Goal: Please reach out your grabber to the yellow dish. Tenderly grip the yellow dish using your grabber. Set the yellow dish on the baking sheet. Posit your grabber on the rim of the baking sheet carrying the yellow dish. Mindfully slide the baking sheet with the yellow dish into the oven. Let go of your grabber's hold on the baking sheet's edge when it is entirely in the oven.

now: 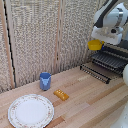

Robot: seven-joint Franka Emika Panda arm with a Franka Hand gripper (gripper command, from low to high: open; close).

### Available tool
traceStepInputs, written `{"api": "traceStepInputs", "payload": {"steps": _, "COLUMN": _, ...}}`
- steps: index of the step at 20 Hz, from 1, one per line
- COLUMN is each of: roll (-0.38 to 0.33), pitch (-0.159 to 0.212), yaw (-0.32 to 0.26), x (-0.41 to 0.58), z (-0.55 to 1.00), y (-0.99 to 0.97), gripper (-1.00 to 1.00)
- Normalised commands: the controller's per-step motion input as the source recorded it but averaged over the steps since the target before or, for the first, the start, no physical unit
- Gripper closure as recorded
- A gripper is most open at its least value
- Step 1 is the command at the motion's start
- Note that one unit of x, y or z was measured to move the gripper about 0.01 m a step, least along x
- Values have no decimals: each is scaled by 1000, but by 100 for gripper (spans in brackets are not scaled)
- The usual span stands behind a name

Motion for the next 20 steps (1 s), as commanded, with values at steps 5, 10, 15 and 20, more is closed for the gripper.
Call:
{"api": "traceStepInputs", "payload": {"steps": 5, "roll": 37, "pitch": 0, "yaw": -163, "x": -32, "z": -55, "y": -703, "gripper": 100}}
{"api": "traceStepInputs", "payload": {"steps": 10, "roll": 58, "pitch": 0, "yaw": -92, "x": 5, "z": -52, "y": -618, "gripper": 100}}
{"api": "traceStepInputs", "payload": {"steps": 15, "roll": 37, "pitch": 0, "yaw": -35, "x": 11, "z": -33, "y": -428, "gripper": 100}}
{"api": "traceStepInputs", "payload": {"steps": 20, "roll": 11, "pitch": 0, "yaw": -29, "x": 2, "z": -41, "y": -395, "gripper": 100}}
